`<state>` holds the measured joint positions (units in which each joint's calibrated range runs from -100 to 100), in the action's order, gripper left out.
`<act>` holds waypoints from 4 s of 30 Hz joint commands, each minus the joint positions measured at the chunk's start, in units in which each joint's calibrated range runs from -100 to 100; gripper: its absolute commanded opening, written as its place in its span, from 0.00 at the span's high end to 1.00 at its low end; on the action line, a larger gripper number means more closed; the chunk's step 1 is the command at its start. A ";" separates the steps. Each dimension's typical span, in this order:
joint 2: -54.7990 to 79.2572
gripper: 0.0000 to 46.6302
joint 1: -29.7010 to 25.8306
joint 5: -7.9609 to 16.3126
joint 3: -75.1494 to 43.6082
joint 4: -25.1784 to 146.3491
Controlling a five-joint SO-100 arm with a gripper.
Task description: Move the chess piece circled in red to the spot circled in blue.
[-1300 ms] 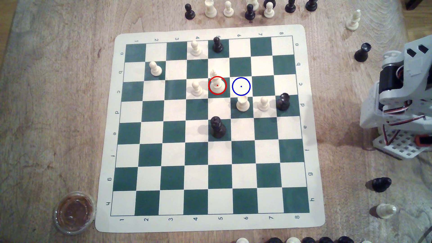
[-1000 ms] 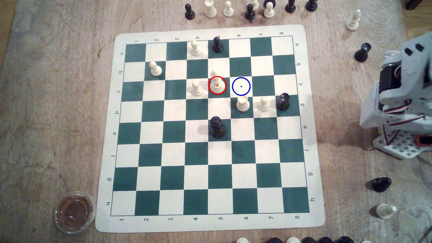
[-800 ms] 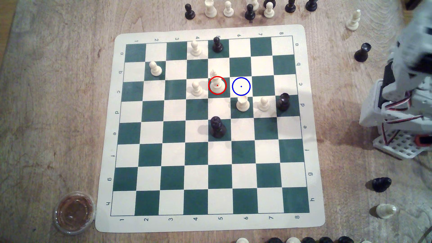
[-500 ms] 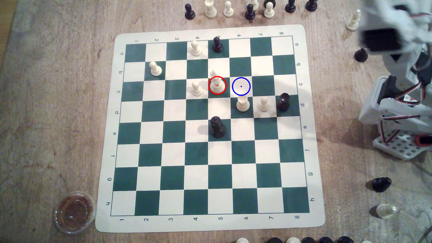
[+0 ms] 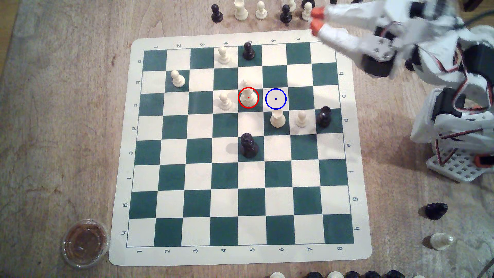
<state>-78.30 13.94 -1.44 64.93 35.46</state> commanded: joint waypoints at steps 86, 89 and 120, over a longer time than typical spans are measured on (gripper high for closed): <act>76.01 0.60 -2.32 7.52 -38.55 -3.44; 75.92 0.60 -2.24 7.37 -38.91 -3.52; 72.87 0.71 -3.81 7.72 -38.55 -5.24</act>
<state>-0.80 10.40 6.18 27.88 31.08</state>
